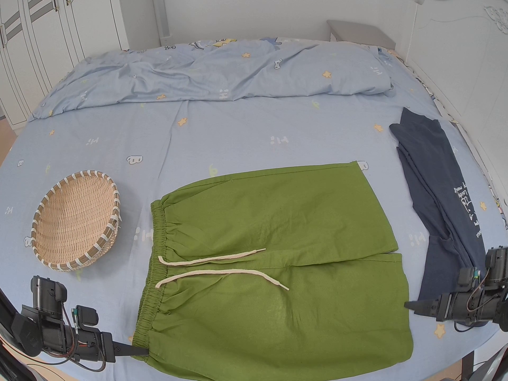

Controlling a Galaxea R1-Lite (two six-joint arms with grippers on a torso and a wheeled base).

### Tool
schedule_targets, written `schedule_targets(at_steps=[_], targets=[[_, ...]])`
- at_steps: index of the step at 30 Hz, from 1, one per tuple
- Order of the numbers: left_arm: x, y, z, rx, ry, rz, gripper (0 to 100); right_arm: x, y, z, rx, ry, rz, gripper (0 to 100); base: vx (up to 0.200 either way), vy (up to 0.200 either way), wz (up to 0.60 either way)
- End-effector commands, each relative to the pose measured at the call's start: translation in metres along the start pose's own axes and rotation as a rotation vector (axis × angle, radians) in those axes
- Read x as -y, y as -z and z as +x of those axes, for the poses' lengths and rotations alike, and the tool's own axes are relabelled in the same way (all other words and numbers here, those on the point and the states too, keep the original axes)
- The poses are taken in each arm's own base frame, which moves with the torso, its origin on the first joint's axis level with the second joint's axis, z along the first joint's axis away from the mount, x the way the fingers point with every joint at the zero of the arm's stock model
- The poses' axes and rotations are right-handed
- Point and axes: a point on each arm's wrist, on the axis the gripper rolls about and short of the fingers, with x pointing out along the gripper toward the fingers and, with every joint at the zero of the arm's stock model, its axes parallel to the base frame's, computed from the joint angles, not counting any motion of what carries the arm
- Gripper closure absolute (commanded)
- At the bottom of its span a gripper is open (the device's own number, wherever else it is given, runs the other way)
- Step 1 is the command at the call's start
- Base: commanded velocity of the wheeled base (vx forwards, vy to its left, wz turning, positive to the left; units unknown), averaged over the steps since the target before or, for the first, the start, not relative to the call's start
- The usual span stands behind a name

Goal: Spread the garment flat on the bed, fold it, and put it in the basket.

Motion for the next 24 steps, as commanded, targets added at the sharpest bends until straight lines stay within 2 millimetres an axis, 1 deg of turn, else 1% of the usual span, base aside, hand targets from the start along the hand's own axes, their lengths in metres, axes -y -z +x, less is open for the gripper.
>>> schedule_targets(at_steps=[1,2,7,11,15,20,21,24], targets=[[0.002,0.004,-0.004,0.013,0.008,0.006,100,0.002,0.023,-0.004,-0.116,0.011,0.041,0,0.0,0.0,0.0],[0.002,0.004,-0.004,0.013,0.008,0.008,100,0.002,0.027,-0.005,-0.152,0.011,0.047,0,0.0,0.0,0.0],[0.002,0.002,-0.003,0.02,0.007,0.012,100,0.0,0.035,-0.004,-0.233,-0.002,0.042,0,0.0,0.0,0.0],[0.002,0.002,-0.003,0.021,0.009,0.015,100,-0.005,0.042,-0.001,-0.314,-0.062,0.05,0,0.0,0.0,0.0],[0.002,0.002,-0.003,0.02,0.01,0.016,100,-0.009,0.046,0.001,-0.356,-0.125,0.058,0,0.0,0.0,0.0],[0.002,0.003,-0.003,0.019,0.01,0.017,100,-0.009,0.048,0.005,-0.391,-0.134,0.061,0,0.0,0.0,0.0],[0.003,0.003,-0.003,0.018,0.011,0.018,100,-0.007,0.049,0.009,-0.414,-0.129,0.076,0,0.0,0.0,0.0],[0.003,0.003,-0.003,0.017,0.012,0.019,100,-0.005,0.05,0.011,-0.43,-0.124,0.088,0,0.0,0.0,0.0]])
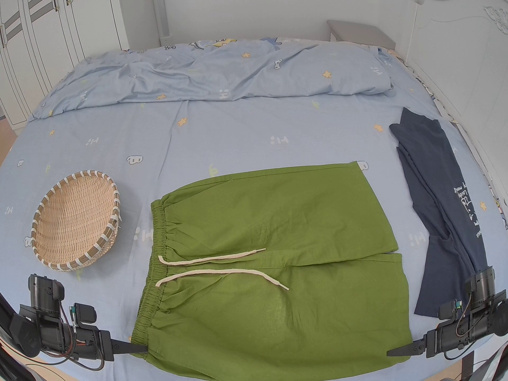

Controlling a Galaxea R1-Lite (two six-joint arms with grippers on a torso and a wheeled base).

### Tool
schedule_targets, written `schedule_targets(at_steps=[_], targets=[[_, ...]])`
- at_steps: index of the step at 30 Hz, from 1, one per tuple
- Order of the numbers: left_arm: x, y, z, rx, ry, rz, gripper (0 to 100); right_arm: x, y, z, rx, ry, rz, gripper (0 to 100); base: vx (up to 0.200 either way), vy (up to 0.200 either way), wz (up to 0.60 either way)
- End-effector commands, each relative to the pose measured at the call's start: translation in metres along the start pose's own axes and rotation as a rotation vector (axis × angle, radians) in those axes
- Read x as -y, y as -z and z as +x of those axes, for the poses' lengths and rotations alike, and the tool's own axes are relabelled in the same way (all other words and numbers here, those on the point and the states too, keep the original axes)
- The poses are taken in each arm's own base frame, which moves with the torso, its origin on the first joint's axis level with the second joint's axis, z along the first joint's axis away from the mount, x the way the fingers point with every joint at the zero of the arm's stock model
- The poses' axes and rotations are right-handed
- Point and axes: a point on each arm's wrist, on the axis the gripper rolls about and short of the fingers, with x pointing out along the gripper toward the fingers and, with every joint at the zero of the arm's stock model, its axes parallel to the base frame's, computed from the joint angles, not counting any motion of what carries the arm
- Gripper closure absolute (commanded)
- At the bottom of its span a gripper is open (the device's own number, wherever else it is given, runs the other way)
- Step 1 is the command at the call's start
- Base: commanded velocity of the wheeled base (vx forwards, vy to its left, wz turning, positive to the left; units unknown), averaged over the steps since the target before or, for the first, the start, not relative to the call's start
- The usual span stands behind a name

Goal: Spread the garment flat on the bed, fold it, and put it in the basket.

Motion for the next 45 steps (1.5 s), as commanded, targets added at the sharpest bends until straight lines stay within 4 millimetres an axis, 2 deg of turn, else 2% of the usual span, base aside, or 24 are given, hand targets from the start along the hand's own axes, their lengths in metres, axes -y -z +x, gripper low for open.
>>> schedule_targets(at_steps=[1,16,32,33,45], targets=[[0.0,0.005,0.0,-0.014,-0.001,-0.013,100,0.005,0.006,0.006,-0.062,0.005,0.044,0,0.0,0.0,0.0],[0.0,0.005,0.0,-0.015,-0.001,-0.012,100,0.007,0.005,0.017,-0.109,-0.019,0.038,0,0.0,0.0,0.0],[0.0,0.006,0.0,-0.017,-0.001,-0.015,100,0.007,0.003,0.018,-0.104,-0.027,0.029,0,0.0,0.0,0.0],[0.0,0.006,0.0,-0.017,-0.001,-0.015,100,0.007,0.003,0.018,-0.104,-0.027,0.029,100,0.0,0.0,0.0],[-0.003,0.005,-0.003,0.002,-0.014,-0.035,100,0.009,0.004,0.016,-0.099,-0.018,0.048,100,0.0,0.0,0.0]])
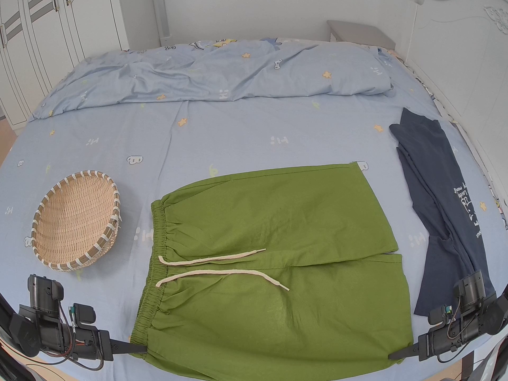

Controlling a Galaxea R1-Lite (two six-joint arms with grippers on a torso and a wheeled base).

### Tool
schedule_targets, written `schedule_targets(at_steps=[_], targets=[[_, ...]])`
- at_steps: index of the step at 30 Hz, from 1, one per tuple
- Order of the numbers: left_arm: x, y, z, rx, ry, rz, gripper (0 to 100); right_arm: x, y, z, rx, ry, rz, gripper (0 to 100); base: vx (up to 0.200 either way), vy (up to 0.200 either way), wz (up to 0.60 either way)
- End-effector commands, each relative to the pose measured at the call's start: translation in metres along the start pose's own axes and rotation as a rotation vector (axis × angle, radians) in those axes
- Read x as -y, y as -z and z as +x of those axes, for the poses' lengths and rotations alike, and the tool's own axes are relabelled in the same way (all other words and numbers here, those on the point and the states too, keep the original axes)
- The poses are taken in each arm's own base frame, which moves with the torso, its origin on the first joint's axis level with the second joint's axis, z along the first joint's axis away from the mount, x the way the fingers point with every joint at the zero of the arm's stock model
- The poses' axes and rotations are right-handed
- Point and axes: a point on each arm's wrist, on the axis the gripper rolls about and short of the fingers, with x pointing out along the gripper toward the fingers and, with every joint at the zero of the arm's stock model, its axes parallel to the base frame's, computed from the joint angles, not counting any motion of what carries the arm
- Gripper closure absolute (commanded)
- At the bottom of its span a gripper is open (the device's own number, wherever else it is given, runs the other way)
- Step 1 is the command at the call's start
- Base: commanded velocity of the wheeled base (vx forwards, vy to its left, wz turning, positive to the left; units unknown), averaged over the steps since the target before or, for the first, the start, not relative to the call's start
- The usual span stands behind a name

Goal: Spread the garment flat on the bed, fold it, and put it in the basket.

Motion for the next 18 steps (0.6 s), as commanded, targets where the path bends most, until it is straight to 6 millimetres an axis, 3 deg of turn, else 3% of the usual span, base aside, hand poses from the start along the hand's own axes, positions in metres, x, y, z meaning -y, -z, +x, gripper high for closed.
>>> schedule_targets(at_steps=[1,16,18], targets=[[-0.002,0.004,-0.002,0.003,-0.01,-0.022,100,0.001,0.005,-0.001,-0.009,0.007,0.021,100,0.0,0.0,0.0],[0.001,0.006,-0.004,0.002,-0.008,-0.025,100,-0.005,0.008,-0.013,0.038,0.014,-0.013,100,0.0,0.0,0.0],[0.008,0.003,-0.007,0.026,0.007,-0.004,100,-0.012,-0.001,-0.021,0.118,0.009,-0.074,100,0.0,0.0,0.0]])
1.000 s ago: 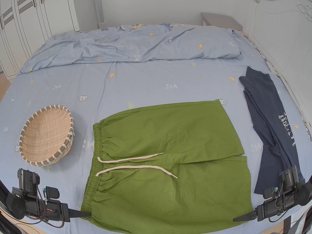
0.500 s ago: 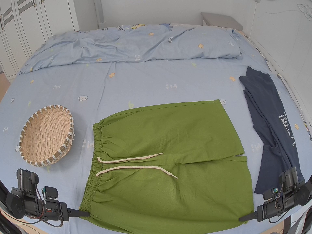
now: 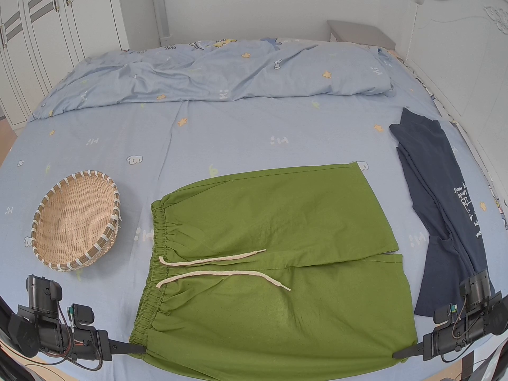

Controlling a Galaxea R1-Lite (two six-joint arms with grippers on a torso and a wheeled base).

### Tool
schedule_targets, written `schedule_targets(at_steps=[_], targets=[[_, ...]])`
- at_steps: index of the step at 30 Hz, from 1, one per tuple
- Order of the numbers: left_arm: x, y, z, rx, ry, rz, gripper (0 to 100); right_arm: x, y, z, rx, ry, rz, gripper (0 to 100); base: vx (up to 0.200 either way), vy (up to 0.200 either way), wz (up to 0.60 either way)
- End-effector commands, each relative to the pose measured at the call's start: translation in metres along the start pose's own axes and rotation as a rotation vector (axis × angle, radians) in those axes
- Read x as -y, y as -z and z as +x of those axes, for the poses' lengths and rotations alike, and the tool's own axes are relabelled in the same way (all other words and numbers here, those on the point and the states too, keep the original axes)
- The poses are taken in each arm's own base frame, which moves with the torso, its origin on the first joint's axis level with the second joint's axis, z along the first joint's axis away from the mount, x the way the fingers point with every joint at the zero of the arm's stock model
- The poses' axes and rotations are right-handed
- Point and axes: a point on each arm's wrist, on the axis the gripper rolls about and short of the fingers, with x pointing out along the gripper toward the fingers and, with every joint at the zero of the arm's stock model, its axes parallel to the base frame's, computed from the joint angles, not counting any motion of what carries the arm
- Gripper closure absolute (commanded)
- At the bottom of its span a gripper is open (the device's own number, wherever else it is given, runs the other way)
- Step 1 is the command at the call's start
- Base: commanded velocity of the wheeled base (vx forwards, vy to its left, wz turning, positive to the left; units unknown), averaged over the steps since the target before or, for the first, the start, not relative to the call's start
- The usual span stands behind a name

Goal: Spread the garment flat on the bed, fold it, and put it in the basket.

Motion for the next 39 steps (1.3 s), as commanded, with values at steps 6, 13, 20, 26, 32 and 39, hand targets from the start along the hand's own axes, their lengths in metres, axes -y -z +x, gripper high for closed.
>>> schedule_targets(at_steps=[6,13,20,26,32,39], targets=[[0.031,-0.016,-0.008,0.084,0.074,-0.036,100,-0.022,-0.03,-0.027,0.163,-0.009,-0.117,100,0.0,0.0,0.0],[0.057,-0.048,-0.02,0.118,0.1,-0.052,100,-0.061,-0.069,-0.072,0.205,-0.024,-0.164,100,0.0,0.0,0.0],[0.077,-0.084,-0.033,0.142,0.1,-0.045,100,-0.088,-0.098,-0.104,0.243,-0.044,-0.195,100,0.0,0.0,0.0],[0.089,-0.118,-0.032,0.178,0.126,-0.036,100,-0.106,-0.118,-0.118,0.287,-0.06,-0.226,100,0.0,0.0,0.0],[0.093,-0.146,-0.032,0.217,0.136,-0.024,100,-0.126,-0.14,-0.127,0.326,-0.097,-0.239,100,0.0,0.0,0.0],[0.094,-0.172,-0.031,0.253,0.141,-0.002,100,-0.139,-0.17,-0.132,0.335,-0.104,-0.251,100,0.0,0.0,0.0]])
